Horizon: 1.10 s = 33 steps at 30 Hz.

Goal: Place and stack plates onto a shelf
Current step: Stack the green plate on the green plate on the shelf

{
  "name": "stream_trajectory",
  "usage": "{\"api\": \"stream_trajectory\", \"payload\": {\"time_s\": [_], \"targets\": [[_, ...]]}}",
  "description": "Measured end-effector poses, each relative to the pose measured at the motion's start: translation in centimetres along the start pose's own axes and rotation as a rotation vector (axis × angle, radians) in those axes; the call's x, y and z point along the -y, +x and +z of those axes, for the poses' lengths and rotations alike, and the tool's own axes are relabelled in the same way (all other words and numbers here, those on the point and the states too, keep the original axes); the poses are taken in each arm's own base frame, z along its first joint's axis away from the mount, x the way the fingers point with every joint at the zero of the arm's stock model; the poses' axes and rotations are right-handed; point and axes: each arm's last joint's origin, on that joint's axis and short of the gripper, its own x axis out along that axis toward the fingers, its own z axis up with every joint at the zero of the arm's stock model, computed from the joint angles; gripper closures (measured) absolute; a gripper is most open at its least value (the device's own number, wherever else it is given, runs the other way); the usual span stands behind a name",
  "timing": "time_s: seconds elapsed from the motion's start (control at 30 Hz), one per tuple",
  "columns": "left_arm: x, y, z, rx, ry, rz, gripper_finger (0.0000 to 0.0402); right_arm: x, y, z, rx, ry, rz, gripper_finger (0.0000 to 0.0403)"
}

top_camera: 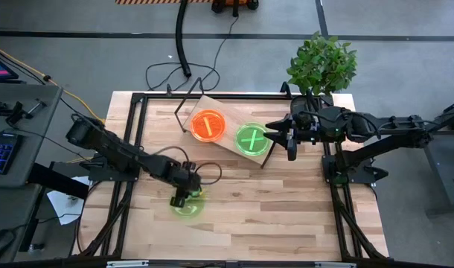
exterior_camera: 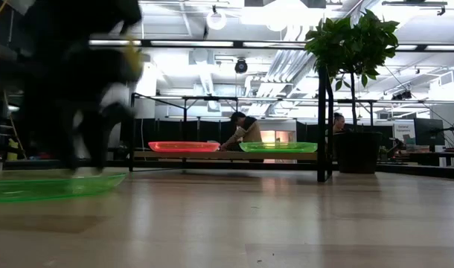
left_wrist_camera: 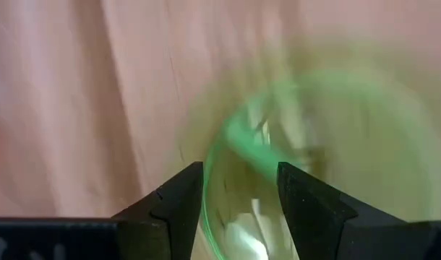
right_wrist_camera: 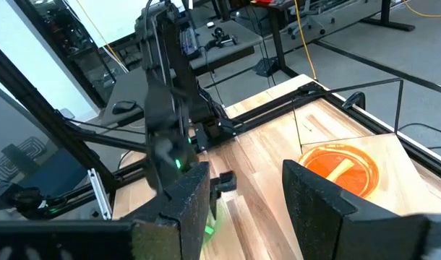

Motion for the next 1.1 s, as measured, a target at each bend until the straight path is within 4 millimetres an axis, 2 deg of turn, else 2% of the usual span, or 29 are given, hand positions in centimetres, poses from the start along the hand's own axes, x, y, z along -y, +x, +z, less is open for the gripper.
{"api": "stream_trajectory", "payload": {"time_s": [0.1,0.3,0.47,0.57,0.77,0.97,1.1], "targets": [[-0.7,-2.6,1.4,0.131,0.021,0.003,0.0232,0.0,0.0,0.0,0.003,-0.002,0.001,0.0247],[-2.9,-5.1,1.1,0.220,0.005,0.063,0.0232,0.0,0.0,0.0,0.005,-0.010,0.001,0.0247],[-3.8,-3.6,-0.3,0.163,0.003,-0.005,0.0232,0.1,0.0,0.1,0.015,-0.010,-0.022,0.0247],[-3.8,-2.3,-1.3,0.128,0.001,-0.077,0.0232,0.1,0.0,0.1,0.016,-0.010,-0.023,0.0247],[-3.8,-0.3,-2.6,0.096,-0.021,-0.091,0.0232,0.1,0.0,0.1,0.014,-0.011,-0.024,0.0247],[-3.7,0.6,-3.0,0.054,-0.027,-0.115,0.0233,0.0,0.0,0.1,0.022,-0.008,-0.021,0.0247],[-3.7,0.7,-2.9,0.054,-0.029,-0.117,0.0267,0.0,0.0,0.2,0.026,-0.001,-0.019,0.0247]]}}
